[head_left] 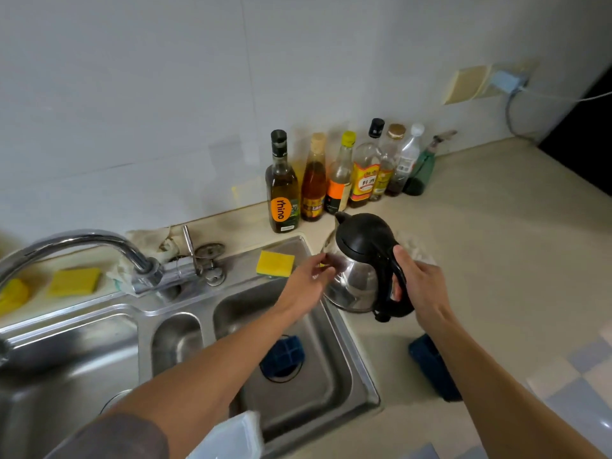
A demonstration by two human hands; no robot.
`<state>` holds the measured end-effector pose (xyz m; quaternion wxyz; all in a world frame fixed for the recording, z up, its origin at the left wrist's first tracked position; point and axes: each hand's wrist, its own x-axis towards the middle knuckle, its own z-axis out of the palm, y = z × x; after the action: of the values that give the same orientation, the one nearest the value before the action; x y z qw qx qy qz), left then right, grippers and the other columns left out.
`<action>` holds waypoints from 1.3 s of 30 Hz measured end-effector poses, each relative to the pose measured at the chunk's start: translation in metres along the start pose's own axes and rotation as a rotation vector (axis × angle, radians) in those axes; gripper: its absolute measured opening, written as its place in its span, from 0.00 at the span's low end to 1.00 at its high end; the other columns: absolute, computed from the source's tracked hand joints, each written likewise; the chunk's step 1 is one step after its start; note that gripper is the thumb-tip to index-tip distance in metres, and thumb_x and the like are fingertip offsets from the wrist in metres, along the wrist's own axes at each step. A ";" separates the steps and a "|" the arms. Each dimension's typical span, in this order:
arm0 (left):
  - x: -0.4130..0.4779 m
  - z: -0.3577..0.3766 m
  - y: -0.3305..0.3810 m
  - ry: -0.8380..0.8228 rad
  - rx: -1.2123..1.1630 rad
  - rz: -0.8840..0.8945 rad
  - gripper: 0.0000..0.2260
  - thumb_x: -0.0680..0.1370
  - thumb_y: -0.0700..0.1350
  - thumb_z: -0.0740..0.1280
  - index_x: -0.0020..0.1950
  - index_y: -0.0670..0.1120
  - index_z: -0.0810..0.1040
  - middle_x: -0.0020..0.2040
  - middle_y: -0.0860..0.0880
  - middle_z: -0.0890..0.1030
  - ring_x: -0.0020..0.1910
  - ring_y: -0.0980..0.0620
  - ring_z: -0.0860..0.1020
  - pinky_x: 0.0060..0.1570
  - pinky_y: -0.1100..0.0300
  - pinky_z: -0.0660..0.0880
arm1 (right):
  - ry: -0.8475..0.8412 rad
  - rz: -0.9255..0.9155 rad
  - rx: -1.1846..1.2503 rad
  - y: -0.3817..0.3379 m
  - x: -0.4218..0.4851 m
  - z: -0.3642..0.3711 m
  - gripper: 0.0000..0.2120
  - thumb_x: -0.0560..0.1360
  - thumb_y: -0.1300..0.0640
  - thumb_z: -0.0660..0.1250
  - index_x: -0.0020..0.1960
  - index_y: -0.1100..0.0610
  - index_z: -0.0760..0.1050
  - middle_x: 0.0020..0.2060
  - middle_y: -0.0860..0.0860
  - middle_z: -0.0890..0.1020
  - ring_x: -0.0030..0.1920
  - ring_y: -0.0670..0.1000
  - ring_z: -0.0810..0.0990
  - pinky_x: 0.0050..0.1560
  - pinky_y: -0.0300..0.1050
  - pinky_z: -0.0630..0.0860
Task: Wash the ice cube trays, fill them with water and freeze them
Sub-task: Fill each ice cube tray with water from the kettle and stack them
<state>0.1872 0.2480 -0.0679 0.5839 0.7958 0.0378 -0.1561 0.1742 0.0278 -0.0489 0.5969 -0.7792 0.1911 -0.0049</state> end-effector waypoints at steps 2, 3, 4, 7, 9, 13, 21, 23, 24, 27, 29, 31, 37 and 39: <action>0.012 0.003 0.005 -0.029 0.057 0.003 0.19 0.83 0.48 0.65 0.74 0.50 0.71 0.67 0.51 0.78 0.67 0.53 0.75 0.70 0.52 0.71 | -0.028 0.001 -0.037 0.000 0.009 -0.004 0.28 0.79 0.37 0.64 0.25 0.50 0.78 0.24 0.49 0.79 0.25 0.41 0.77 0.29 0.30 0.73; 0.017 0.004 0.006 -0.040 0.075 0.002 0.19 0.83 0.48 0.64 0.74 0.50 0.71 0.68 0.50 0.78 0.68 0.52 0.75 0.71 0.49 0.70 | -0.050 0.009 -0.056 0.000 0.012 -0.006 0.28 0.80 0.37 0.63 0.26 0.49 0.78 0.25 0.49 0.79 0.26 0.42 0.77 0.32 0.32 0.74; 0.021 0.006 0.008 -0.044 0.089 0.000 0.20 0.83 0.48 0.64 0.75 0.49 0.71 0.69 0.49 0.78 0.68 0.51 0.75 0.71 0.47 0.70 | -0.071 0.021 -0.068 0.000 0.015 -0.007 0.27 0.80 0.37 0.63 0.28 0.50 0.79 0.26 0.49 0.81 0.28 0.43 0.79 0.35 0.35 0.75; 0.025 0.008 0.012 -0.041 0.098 0.014 0.19 0.83 0.46 0.63 0.74 0.47 0.71 0.67 0.48 0.79 0.67 0.49 0.76 0.70 0.47 0.70 | -0.049 0.037 -0.180 -0.005 0.021 -0.005 0.23 0.80 0.37 0.63 0.38 0.55 0.81 0.32 0.50 0.83 0.36 0.48 0.82 0.40 0.42 0.73; 0.019 0.008 0.014 -0.049 0.057 0.020 0.16 0.84 0.45 0.63 0.72 0.47 0.74 0.65 0.48 0.80 0.65 0.49 0.76 0.70 0.49 0.71 | 0.086 -0.039 -0.386 -0.009 0.018 -0.005 0.18 0.79 0.38 0.65 0.46 0.54 0.78 0.39 0.48 0.82 0.43 0.50 0.81 0.42 0.44 0.75; -0.010 -0.002 0.000 0.032 -0.047 -0.039 0.18 0.83 0.44 0.64 0.73 0.43 0.72 0.65 0.46 0.79 0.64 0.48 0.77 0.68 0.50 0.72 | 0.243 -0.429 -0.508 -0.013 -0.007 -0.002 0.11 0.79 0.45 0.66 0.48 0.53 0.76 0.45 0.49 0.79 0.49 0.51 0.76 0.50 0.48 0.75; -0.126 -0.056 -0.083 0.371 0.304 -0.303 0.10 0.83 0.50 0.65 0.57 0.48 0.83 0.46 0.51 0.84 0.45 0.52 0.81 0.46 0.59 0.76 | -0.566 -0.438 -0.533 0.011 -0.085 0.067 0.11 0.80 0.51 0.67 0.39 0.48 0.73 0.33 0.44 0.76 0.35 0.41 0.75 0.39 0.39 0.70; -0.163 -0.067 -0.102 0.432 0.343 -0.362 0.08 0.82 0.49 0.65 0.51 0.49 0.83 0.37 0.52 0.82 0.36 0.55 0.80 0.36 0.64 0.74 | -0.743 -0.387 -0.651 0.031 -0.108 0.089 0.09 0.80 0.50 0.66 0.43 0.52 0.76 0.37 0.46 0.80 0.40 0.46 0.78 0.43 0.45 0.74; -0.181 -0.070 -0.111 0.463 0.355 -0.395 0.08 0.82 0.48 0.65 0.49 0.48 0.83 0.37 0.51 0.82 0.36 0.54 0.80 0.35 0.62 0.74 | -0.804 -0.368 -0.689 0.040 -0.121 0.099 0.09 0.80 0.49 0.66 0.45 0.53 0.77 0.39 0.47 0.81 0.42 0.49 0.79 0.45 0.46 0.74; -0.226 -0.074 -0.137 0.533 0.357 -0.494 0.09 0.81 0.46 0.66 0.54 0.45 0.84 0.46 0.46 0.85 0.47 0.45 0.82 0.49 0.54 0.78 | -0.913 -0.295 -0.735 0.069 -0.154 0.126 0.10 0.80 0.48 0.66 0.46 0.53 0.76 0.40 0.48 0.82 0.42 0.50 0.80 0.45 0.47 0.76; -0.247 -0.072 -0.151 0.535 0.358 -0.551 0.10 0.81 0.47 0.66 0.58 0.44 0.83 0.51 0.43 0.84 0.51 0.42 0.82 0.50 0.55 0.76 | -0.959 -0.257 -0.782 0.088 -0.170 0.139 0.10 0.81 0.48 0.65 0.47 0.54 0.74 0.40 0.50 0.82 0.38 0.49 0.78 0.42 0.48 0.75; -0.261 -0.067 -0.163 0.520 0.344 -0.593 0.09 0.81 0.48 0.66 0.52 0.45 0.82 0.47 0.42 0.84 0.47 0.42 0.82 0.44 0.58 0.74 | -1.002 -0.225 -0.797 0.103 -0.181 0.148 0.09 0.81 0.50 0.65 0.47 0.54 0.73 0.40 0.51 0.80 0.38 0.51 0.78 0.41 0.50 0.76; -0.274 -0.050 -0.182 0.477 0.345 -0.617 0.12 0.81 0.49 0.64 0.53 0.42 0.80 0.48 0.43 0.84 0.49 0.43 0.82 0.49 0.55 0.75 | -1.054 -0.159 -0.782 0.120 -0.196 0.156 0.10 0.78 0.47 0.69 0.50 0.54 0.77 0.41 0.52 0.82 0.40 0.53 0.82 0.39 0.50 0.77; -0.274 -0.047 -0.183 0.472 0.366 -0.608 0.14 0.82 0.49 0.64 0.61 0.42 0.79 0.56 0.42 0.84 0.55 0.43 0.81 0.53 0.56 0.74 | -1.056 -0.124 -0.772 0.121 -0.197 0.157 0.13 0.78 0.46 0.68 0.50 0.57 0.77 0.38 0.52 0.79 0.36 0.52 0.78 0.37 0.48 0.73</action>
<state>-0.1077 0.3835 -0.1424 0.3360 0.8528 0.3750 -0.1389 -0.0065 0.2068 -0.1638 0.2864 -0.8447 -0.1847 0.4127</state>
